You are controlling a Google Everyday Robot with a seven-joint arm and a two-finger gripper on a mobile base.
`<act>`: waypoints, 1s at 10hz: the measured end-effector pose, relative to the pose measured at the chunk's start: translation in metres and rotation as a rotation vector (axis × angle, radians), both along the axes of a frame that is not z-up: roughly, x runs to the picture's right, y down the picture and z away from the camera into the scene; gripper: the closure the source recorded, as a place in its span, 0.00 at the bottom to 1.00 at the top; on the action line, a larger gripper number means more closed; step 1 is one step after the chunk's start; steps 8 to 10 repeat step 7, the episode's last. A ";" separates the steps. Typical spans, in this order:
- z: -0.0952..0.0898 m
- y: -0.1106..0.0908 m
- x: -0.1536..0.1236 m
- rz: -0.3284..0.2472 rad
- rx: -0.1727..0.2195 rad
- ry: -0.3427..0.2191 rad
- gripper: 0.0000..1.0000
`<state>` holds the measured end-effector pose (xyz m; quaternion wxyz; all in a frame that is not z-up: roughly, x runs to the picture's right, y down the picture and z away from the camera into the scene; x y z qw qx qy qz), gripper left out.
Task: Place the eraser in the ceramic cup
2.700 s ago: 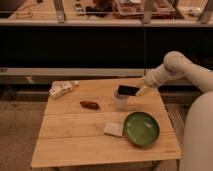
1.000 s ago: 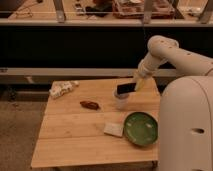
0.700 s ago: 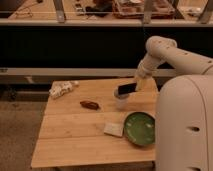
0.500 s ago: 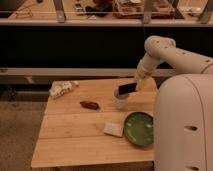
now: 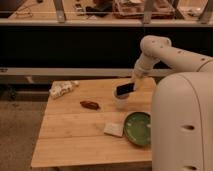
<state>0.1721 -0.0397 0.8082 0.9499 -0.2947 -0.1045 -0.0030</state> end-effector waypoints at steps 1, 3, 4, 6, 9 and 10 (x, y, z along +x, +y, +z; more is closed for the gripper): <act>0.000 0.001 -0.001 -0.009 -0.001 0.000 1.00; 0.000 0.000 -0.002 -0.032 -0.003 0.006 1.00; 0.001 0.000 -0.003 -0.040 -0.002 0.008 1.00; 0.002 -0.001 -0.003 -0.056 -0.001 0.014 1.00; 0.001 -0.001 -0.002 -0.062 -0.002 0.016 1.00; 0.001 -0.001 -0.002 -0.062 -0.002 0.016 1.00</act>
